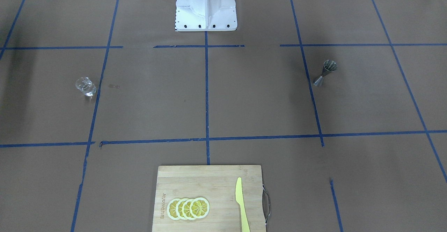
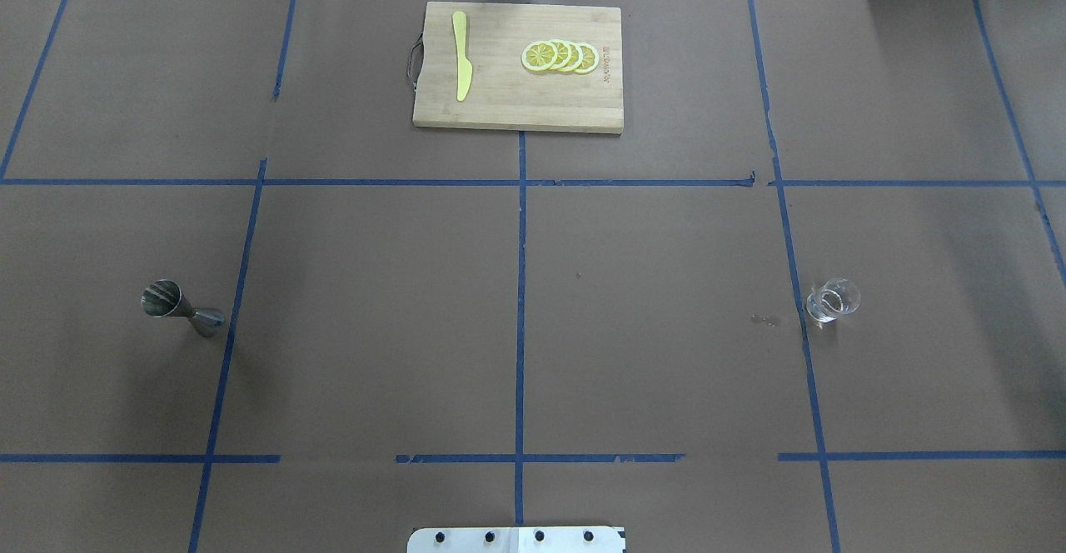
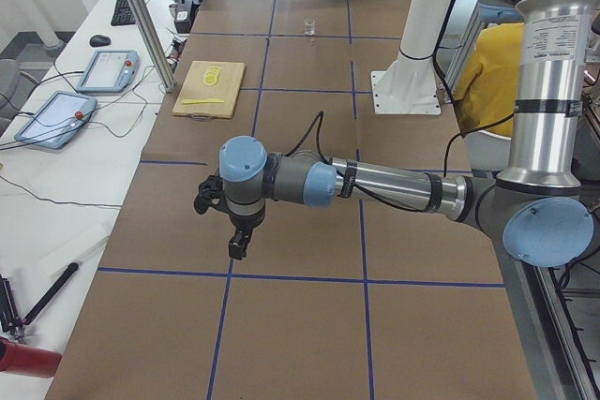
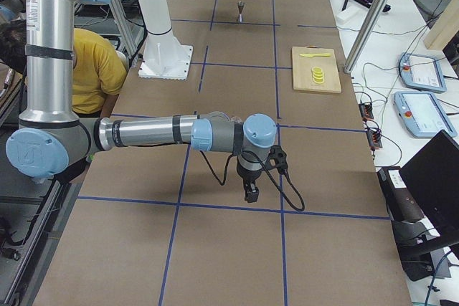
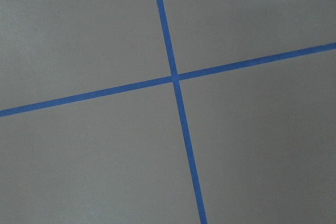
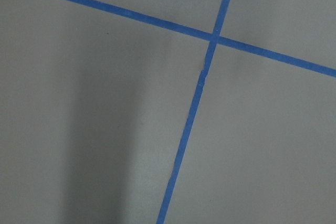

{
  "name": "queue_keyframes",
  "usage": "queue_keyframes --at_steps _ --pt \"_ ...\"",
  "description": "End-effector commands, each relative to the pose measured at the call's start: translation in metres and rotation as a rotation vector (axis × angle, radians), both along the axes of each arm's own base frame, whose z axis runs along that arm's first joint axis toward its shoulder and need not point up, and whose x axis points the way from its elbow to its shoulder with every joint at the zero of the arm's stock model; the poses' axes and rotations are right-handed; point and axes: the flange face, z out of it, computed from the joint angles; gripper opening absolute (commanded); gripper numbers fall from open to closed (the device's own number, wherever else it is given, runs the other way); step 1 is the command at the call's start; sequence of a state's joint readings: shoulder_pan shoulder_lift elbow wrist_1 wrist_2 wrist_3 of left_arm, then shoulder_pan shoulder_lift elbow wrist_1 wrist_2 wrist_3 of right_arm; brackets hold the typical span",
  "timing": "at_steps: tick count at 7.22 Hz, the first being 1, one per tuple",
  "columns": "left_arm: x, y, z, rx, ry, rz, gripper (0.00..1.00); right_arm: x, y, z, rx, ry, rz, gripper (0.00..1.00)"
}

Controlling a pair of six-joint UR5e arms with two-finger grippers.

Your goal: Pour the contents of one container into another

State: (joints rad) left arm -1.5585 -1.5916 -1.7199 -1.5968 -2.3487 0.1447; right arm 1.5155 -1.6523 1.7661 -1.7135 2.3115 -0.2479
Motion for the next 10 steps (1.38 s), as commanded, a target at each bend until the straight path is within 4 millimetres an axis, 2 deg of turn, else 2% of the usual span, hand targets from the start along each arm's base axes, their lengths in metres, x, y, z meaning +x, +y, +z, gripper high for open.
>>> queue_keyframes --at_steps 1,2,3,5,6,7,8,9,10 --pt "0.016 -0.018 -0.033 0.13 0.014 -0.003 1.0 0.0 -0.004 -0.003 0.007 -0.001 0.001 1.0" --pt "0.031 -0.022 -0.051 0.023 0.074 -0.137 1.0 0.0 -0.004 -0.004 0.008 -0.001 0.001 1.0" --pt "0.1 -0.017 -0.089 0.011 0.141 -0.167 1.0 0.0 -0.005 -0.005 0.011 -0.001 0.001 1.0" --pt "0.165 0.006 -0.152 0.11 0.148 -0.135 1.0 -0.001 -0.009 -0.009 0.021 -0.001 0.0 1.0" --pt "0.202 0.016 -0.173 0.13 0.123 -0.167 1.0 -0.001 -0.009 -0.009 0.02 -0.001 0.001 1.0" --pt "0.251 0.031 -0.193 0.192 0.149 -0.235 1.0 -0.001 -0.009 -0.009 0.022 -0.001 0.0 1.0" --pt "0.277 0.043 -0.203 0.275 0.172 -0.282 1.0 -0.001 -0.009 -0.008 0.02 -0.001 0.0 1.0" --pt "0.279 0.057 -0.2 0.252 0.178 -0.304 1.0 -0.001 -0.009 -0.009 0.022 -0.001 0.0 1.0" --pt "0.303 0.069 -0.205 0.238 0.218 -0.429 1.0 -0.001 -0.01 -0.01 0.028 -0.002 0.001 1.0"
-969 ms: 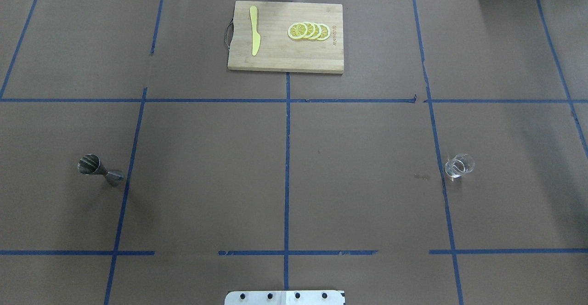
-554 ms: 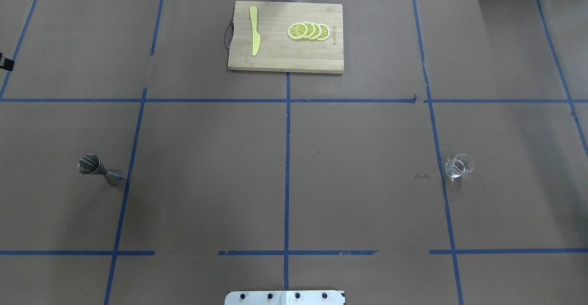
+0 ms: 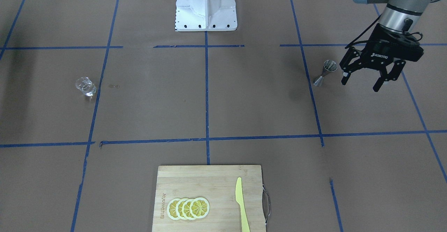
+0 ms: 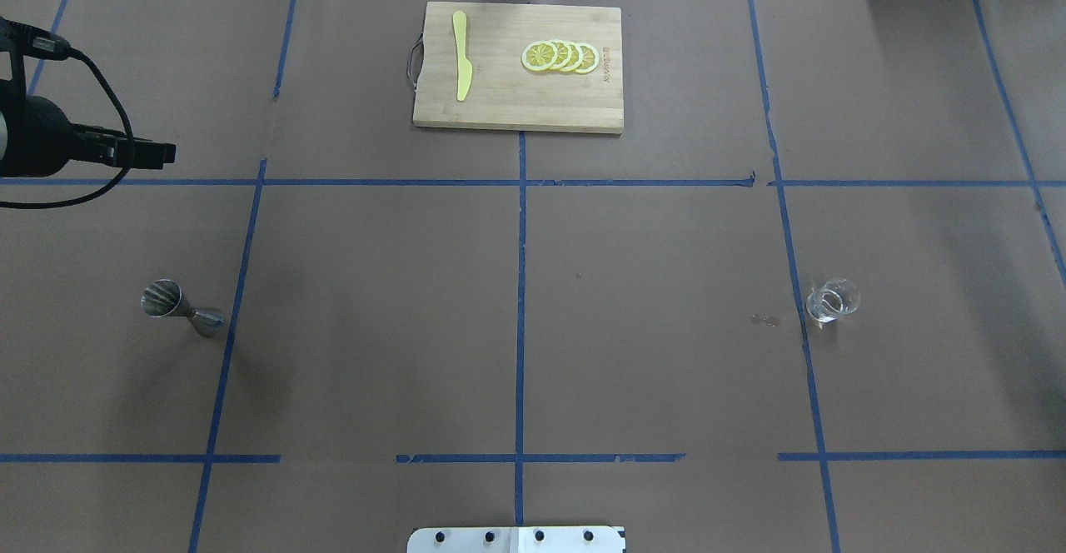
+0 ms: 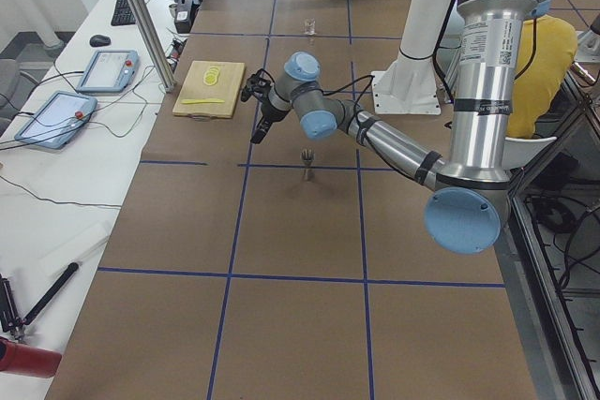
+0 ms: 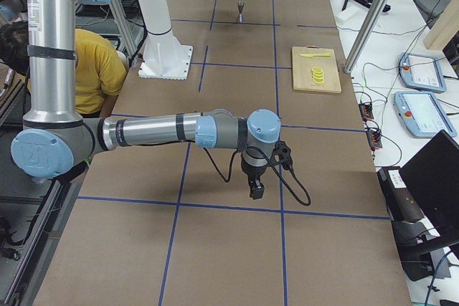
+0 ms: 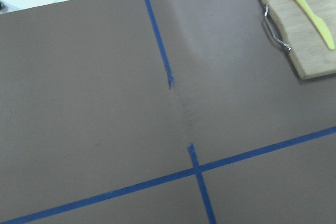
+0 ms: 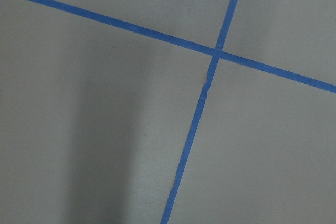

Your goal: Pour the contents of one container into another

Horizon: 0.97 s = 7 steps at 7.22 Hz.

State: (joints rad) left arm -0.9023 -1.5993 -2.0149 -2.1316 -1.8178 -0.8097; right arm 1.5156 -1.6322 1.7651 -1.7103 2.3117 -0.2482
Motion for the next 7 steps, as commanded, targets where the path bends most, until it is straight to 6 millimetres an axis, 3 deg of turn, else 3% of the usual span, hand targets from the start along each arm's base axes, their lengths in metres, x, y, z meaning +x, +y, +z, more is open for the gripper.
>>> queue_keyframes --at_steps 1,3,5,7 --pt "0.061 0.049 0.015 0.01 0.015 -0.243 1.0 0.0 -0.001 -0.002 0.018 -0.001 0.001 1.0" --pt "0.042 0.096 0.056 0.049 0.087 -0.364 1.0 0.0 -0.001 -0.001 0.016 -0.001 0.0 1.0" --pt "0.073 0.133 0.054 0.102 0.15 -0.463 1.0 0.0 -0.001 -0.001 0.016 -0.001 0.0 1.0" --pt "0.092 0.157 0.052 0.18 0.136 -0.511 1.0 0.0 -0.001 0.0 0.014 -0.001 0.0 1.0"
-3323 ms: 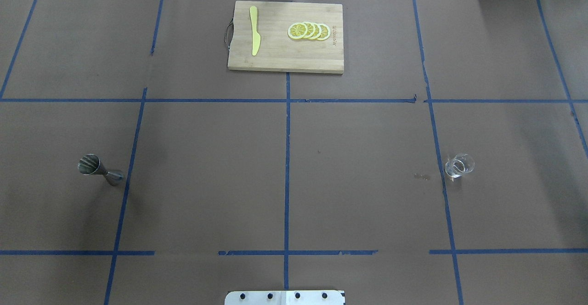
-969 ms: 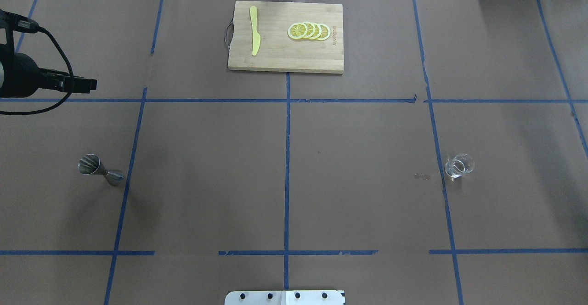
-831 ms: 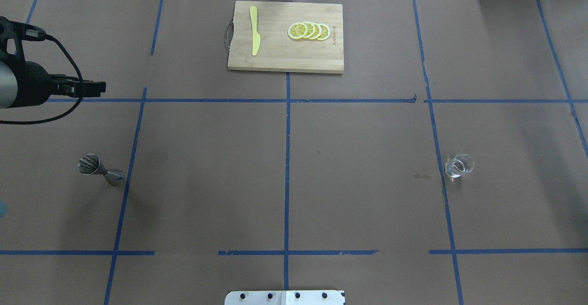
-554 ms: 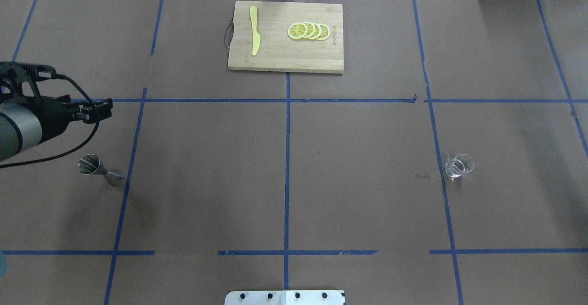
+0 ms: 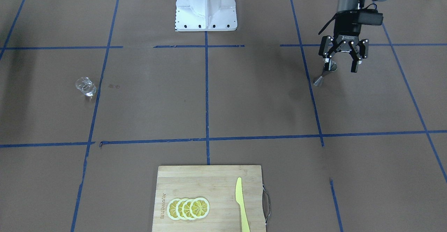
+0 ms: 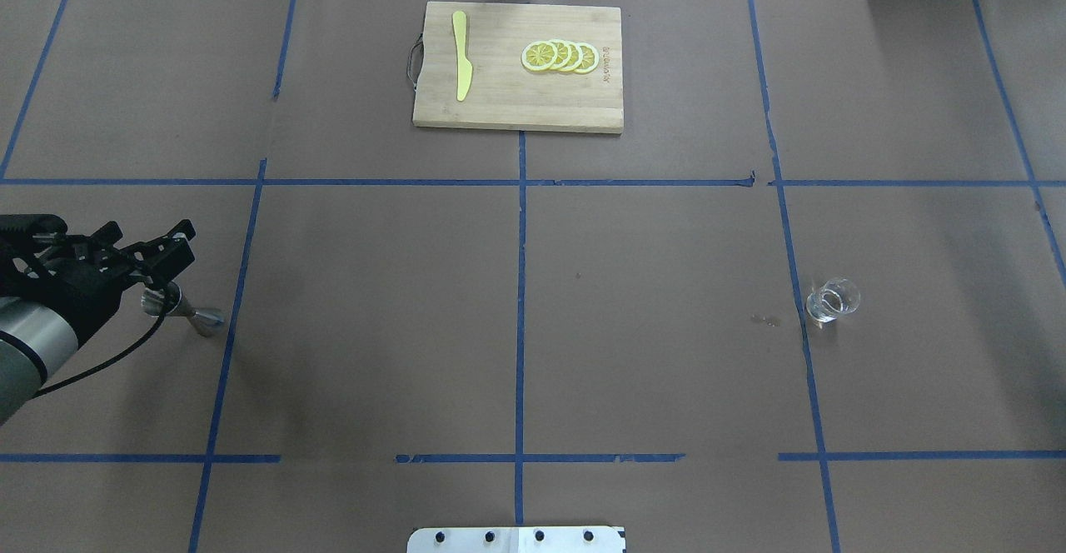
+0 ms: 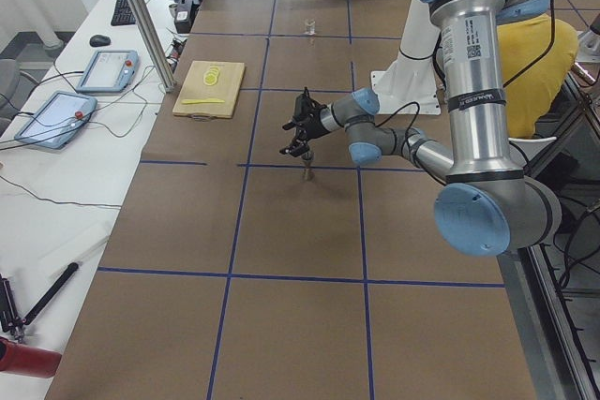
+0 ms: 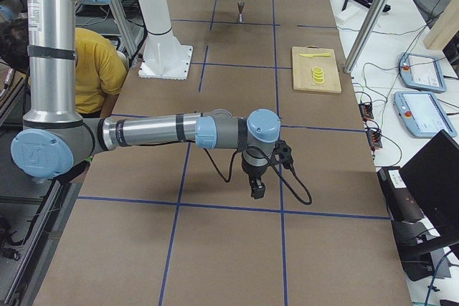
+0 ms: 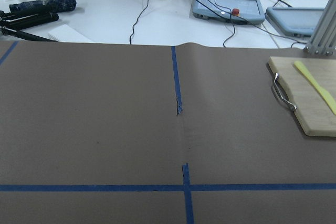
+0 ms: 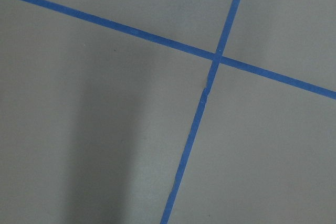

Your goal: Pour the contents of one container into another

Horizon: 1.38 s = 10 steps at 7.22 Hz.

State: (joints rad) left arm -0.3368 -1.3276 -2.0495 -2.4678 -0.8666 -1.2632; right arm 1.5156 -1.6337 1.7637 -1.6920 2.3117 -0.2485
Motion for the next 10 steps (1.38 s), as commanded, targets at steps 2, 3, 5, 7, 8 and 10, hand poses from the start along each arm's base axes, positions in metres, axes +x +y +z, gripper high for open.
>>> queue_keyframes --at_steps 2,3,5,7,8,10 --pt "0.019 0.042 0.01 0.089 -0.058 -0.06 0.99 0.0 0.0 0.001 -0.001 0.0 0.0 1.0" --pt "0.016 0.048 0.025 0.109 -0.099 -0.088 1.0 0.0 0.0 0.0 0.0 0.0 0.0 1.0" --pt "0.033 0.065 0.038 0.103 -0.086 -0.063 1.0 0.0 0.0 0.0 0.002 0.0 0.0 1.0" --pt "0.043 0.076 0.055 0.105 -0.094 -0.064 1.0 0.0 0.0 0.001 0.002 0.001 -0.001 1.0" --pt "0.044 0.078 0.056 0.104 -0.093 -0.058 1.0 0.0 0.0 0.001 0.0 0.0 -0.001 1.0" --pt "0.049 0.083 0.067 0.102 -0.108 -0.045 1.0 0.0 0.001 0.003 -0.004 0.0 -0.002 1.0"
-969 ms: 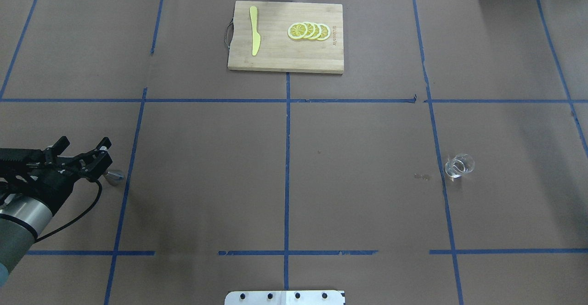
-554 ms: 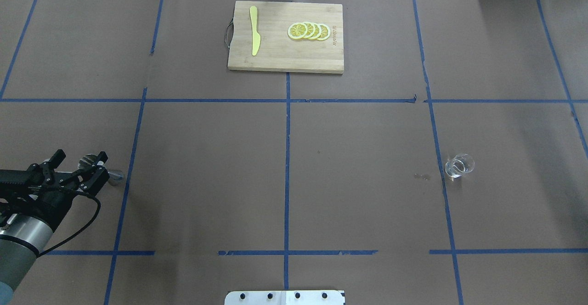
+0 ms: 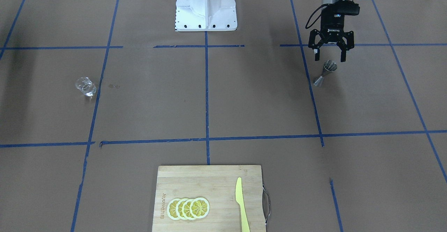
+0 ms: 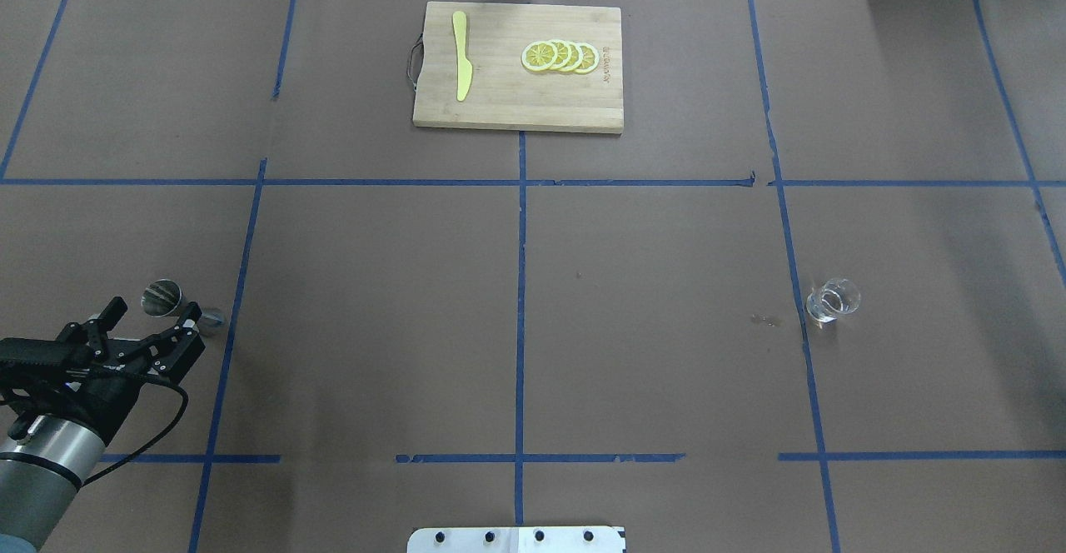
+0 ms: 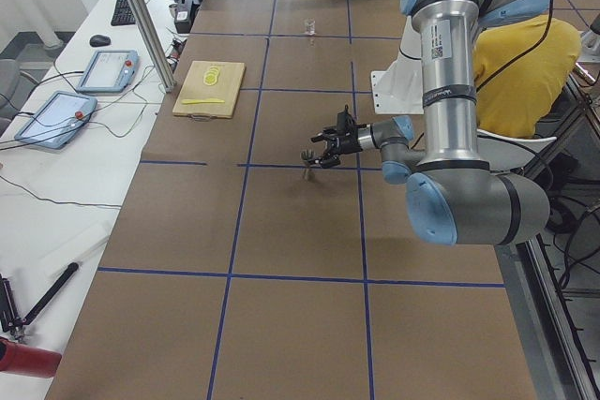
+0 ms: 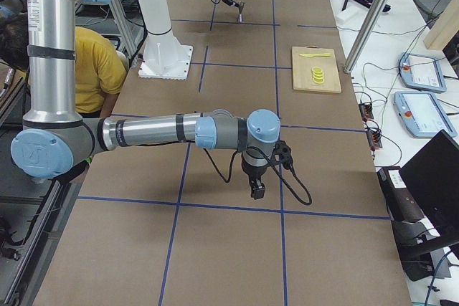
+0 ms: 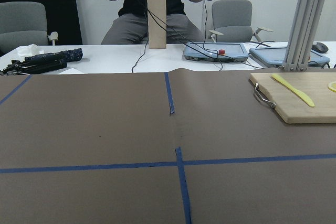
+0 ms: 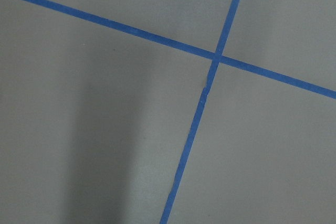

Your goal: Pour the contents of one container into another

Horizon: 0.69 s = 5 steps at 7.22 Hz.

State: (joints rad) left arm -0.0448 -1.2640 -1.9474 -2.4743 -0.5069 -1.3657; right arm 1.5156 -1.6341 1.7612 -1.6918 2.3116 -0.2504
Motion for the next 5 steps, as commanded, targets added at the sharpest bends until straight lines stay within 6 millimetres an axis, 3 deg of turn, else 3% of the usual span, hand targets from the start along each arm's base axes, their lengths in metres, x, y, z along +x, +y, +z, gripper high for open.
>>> queue_keyframes --at_steps 1,5 --pt "0.005 0.004 0.012 -0.007 -0.009 0.007 1.0 0.0 0.001 0.001 -0.002 0.0 -0.001 1.0" --pt "0.026 0.008 0.032 -0.027 0.013 0.001 1.0 0.0 0.001 0.003 -0.002 0.001 -0.003 1.0"
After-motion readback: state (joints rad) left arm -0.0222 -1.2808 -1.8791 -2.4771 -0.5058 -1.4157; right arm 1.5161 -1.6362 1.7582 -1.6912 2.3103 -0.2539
